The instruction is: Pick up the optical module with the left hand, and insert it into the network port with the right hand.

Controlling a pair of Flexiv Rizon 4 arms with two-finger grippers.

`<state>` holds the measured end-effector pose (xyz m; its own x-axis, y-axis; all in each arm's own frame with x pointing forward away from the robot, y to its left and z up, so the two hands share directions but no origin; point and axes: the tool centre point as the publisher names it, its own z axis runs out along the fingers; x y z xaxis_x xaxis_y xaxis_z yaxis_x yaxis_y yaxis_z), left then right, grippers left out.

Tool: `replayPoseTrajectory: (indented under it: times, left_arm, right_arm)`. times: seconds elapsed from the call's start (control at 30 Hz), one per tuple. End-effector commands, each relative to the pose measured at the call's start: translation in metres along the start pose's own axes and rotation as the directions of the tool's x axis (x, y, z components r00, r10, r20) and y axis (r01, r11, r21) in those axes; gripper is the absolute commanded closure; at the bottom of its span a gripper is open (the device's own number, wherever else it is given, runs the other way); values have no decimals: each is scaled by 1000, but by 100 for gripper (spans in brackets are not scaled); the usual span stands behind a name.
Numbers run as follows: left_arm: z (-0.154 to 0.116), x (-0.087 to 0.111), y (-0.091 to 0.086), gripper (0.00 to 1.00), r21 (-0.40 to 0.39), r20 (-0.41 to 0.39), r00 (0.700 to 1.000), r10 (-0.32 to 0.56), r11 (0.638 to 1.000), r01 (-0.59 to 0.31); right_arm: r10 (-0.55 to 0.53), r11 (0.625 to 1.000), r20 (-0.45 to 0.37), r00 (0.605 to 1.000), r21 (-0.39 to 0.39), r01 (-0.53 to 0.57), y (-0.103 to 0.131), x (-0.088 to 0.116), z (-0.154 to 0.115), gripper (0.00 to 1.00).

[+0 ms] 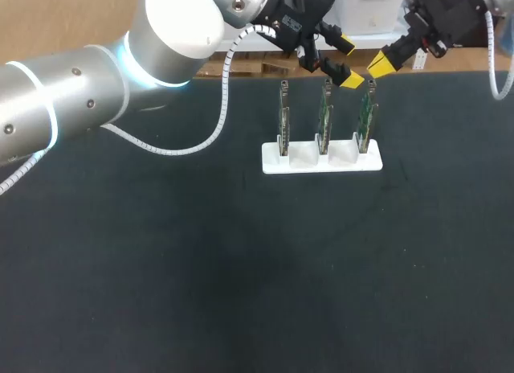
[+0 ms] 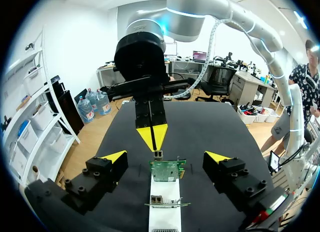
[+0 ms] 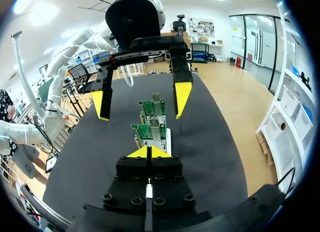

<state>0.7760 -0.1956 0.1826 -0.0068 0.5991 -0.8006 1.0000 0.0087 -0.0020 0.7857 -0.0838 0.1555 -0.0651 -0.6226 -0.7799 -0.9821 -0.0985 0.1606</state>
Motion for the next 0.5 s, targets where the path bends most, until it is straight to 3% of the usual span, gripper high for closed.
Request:
replayPoseTrajectory:
  times: [0.03,0.5]
  left_arm:
    - [0,-1,2,0,4,-5,1000,0,1000,0]
    - [0,-1,2,0,4,-5,1000,0,1000,0]
  right_arm:
    - [0,1000,-7,1000,-7,0,-2,0,1,100]
    - [7,1000,-27,1000,-12,-7,-4,5,5,100]
